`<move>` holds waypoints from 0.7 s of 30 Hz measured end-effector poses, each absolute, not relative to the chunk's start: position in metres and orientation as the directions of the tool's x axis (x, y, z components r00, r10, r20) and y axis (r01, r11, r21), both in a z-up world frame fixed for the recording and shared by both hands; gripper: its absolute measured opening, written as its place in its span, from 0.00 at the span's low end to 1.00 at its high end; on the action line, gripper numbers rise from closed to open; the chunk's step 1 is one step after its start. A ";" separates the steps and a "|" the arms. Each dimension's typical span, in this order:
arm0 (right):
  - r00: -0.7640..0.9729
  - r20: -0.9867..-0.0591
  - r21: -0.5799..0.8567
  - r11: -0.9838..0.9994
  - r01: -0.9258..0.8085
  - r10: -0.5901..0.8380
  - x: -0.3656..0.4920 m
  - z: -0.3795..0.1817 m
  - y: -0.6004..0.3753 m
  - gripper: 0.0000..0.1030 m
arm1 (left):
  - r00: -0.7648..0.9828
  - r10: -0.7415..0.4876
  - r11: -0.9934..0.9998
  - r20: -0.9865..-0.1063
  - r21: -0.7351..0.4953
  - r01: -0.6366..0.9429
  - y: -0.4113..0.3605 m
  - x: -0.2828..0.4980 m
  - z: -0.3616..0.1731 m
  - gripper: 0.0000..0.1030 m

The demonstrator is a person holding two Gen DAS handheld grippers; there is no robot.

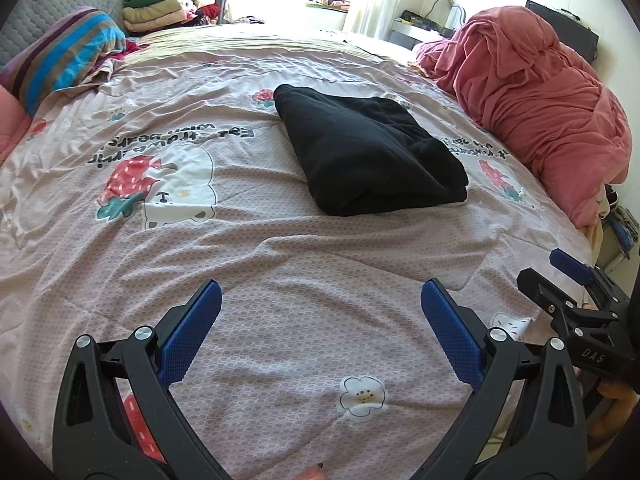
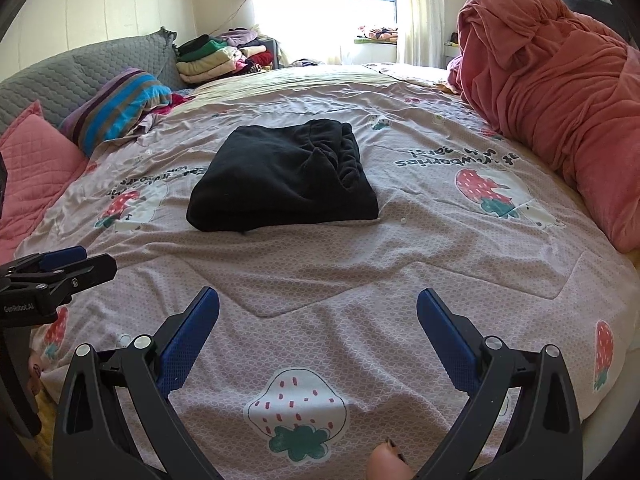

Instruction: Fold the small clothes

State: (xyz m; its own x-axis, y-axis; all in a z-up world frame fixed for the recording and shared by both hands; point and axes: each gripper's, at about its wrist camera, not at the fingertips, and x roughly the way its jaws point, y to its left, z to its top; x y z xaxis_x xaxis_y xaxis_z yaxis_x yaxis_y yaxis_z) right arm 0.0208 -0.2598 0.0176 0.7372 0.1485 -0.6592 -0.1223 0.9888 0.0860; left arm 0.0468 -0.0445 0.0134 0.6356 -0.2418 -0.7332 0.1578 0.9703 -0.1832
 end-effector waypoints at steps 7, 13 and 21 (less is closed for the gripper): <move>0.742 -0.656 0.083 0.990 -0.113 0.140 0.021 0.019 -0.263 0.96 | 0.636 -0.215 0.977 -0.741 -0.159 0.145 -0.045 0.048 0.013 0.91; 0.743 -0.657 0.071 0.992 -0.107 0.127 0.021 0.017 -0.263 0.96 | 0.640 -0.210 0.978 -0.739 -0.156 0.140 -0.044 0.047 0.013 0.91; 0.745 -0.657 0.057 0.993 -0.106 0.117 0.022 0.017 -0.263 0.96 | 0.641 -0.215 0.977 -0.736 -0.162 0.142 -0.045 0.047 0.015 0.91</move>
State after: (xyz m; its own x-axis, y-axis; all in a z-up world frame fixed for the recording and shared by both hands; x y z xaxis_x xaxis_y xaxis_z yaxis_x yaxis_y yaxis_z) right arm 0.0215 -0.2628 0.0169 0.7450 0.1173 -0.6567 -0.1064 0.9927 0.0566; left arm 0.0471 -0.0451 0.0151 0.6415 -0.2153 -0.7363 0.1420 0.9765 -0.1619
